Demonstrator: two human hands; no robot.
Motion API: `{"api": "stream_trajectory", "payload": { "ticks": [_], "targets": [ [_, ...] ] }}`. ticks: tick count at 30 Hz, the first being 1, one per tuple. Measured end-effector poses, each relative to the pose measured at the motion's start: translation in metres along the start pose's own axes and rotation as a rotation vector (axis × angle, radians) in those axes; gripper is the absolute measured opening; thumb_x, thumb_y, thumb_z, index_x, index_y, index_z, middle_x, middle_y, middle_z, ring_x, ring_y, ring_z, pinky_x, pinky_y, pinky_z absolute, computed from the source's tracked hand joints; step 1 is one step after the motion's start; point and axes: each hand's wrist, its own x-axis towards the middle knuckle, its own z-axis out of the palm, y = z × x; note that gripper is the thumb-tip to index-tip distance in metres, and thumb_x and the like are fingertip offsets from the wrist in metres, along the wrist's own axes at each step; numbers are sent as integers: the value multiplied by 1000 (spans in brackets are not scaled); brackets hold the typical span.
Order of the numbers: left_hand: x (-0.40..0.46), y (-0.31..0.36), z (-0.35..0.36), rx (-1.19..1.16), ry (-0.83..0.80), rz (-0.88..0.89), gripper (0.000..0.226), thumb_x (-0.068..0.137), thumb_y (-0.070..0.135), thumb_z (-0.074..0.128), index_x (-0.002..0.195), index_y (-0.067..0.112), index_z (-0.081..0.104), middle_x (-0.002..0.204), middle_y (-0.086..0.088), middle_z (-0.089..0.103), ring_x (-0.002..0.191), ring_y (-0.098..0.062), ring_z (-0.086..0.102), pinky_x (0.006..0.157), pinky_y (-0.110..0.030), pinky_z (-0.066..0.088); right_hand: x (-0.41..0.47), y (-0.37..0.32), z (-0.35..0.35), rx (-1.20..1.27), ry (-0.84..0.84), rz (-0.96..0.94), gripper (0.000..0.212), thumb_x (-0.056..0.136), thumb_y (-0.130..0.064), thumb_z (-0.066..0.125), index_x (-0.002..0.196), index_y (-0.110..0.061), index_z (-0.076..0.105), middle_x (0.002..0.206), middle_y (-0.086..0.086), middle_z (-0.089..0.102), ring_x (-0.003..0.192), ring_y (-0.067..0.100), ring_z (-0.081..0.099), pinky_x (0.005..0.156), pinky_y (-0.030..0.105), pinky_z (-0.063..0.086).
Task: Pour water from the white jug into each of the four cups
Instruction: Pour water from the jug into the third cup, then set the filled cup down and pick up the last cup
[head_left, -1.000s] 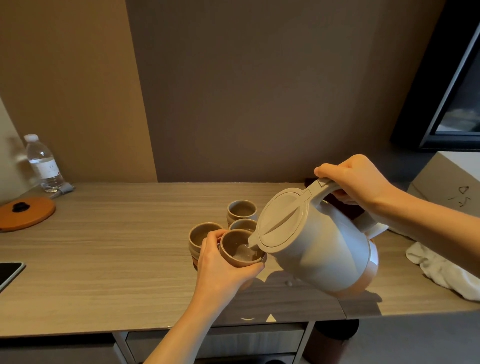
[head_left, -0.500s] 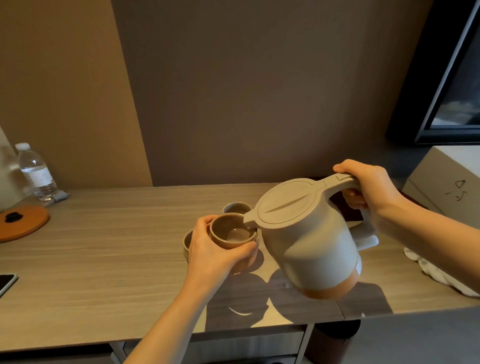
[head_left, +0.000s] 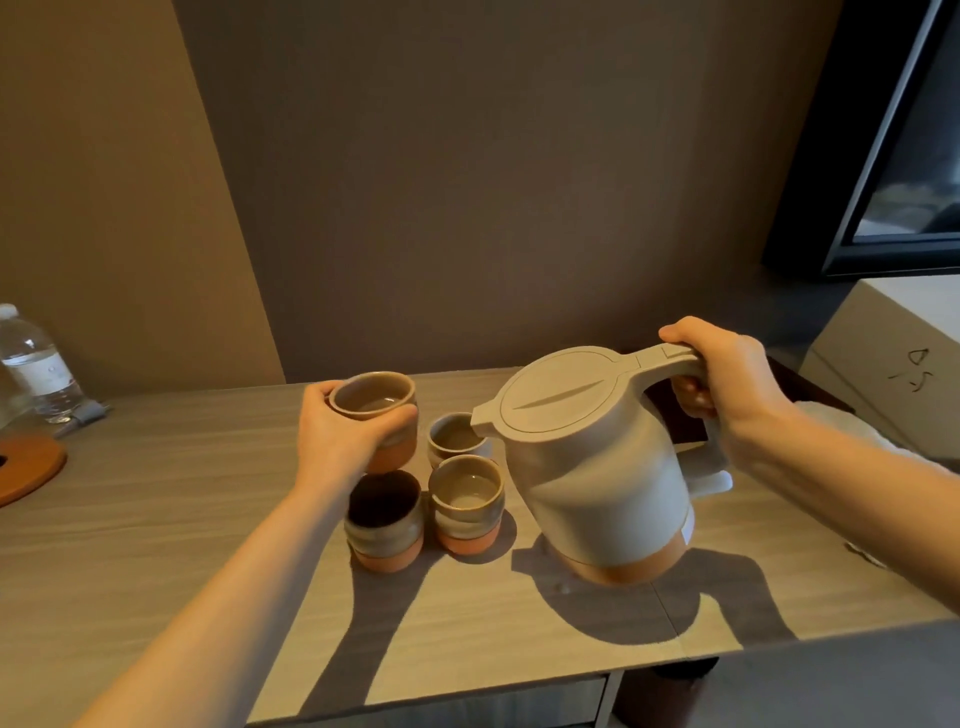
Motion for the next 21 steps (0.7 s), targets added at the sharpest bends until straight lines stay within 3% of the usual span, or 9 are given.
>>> {"api": "stream_trajectory", "payload": {
  "ticks": [5,9,14,18,21],
  "targets": [
    [41,-18,-1,96,23,-114,86,57,43,90,124,29,39,123,-1,48,113,-25,46,85,-41,48,10,9,-1,6,-21,1,41,77,-37,61,39,-21,57,41,-3,49,40,6,42,55,27,37],
    [57,-36,6,133,-18,-211,80,59,36,91,116,27,36,114,-1,46,103,-21,46,75,-36,45,18,17,1,7,-24,5,40,77,-36,61,40,-21,57,39,-6,47,37,5,41,53,26,35],
    [64,-55,17,300,-88,-289,81,56,34,92,116,20,39,108,-6,50,99,-24,50,75,-38,49,25,28,3,-23,-9,-23,34,79,-36,61,50,-18,60,43,-7,54,50,10,46,57,27,38],
    [62,-60,23,375,-121,-357,81,54,34,93,116,13,45,102,-7,54,90,-24,52,55,-31,44,28,32,3,-29,-22,-31,37,78,-37,61,46,-19,61,49,-1,56,51,10,47,56,26,38],
    [60,-64,26,434,-132,-388,73,55,34,93,111,11,52,97,-9,59,86,-26,57,59,-34,48,29,34,2,-38,-28,-27,39,77,-38,61,43,-21,62,51,0,57,53,12,48,59,29,40]
  ]
}}
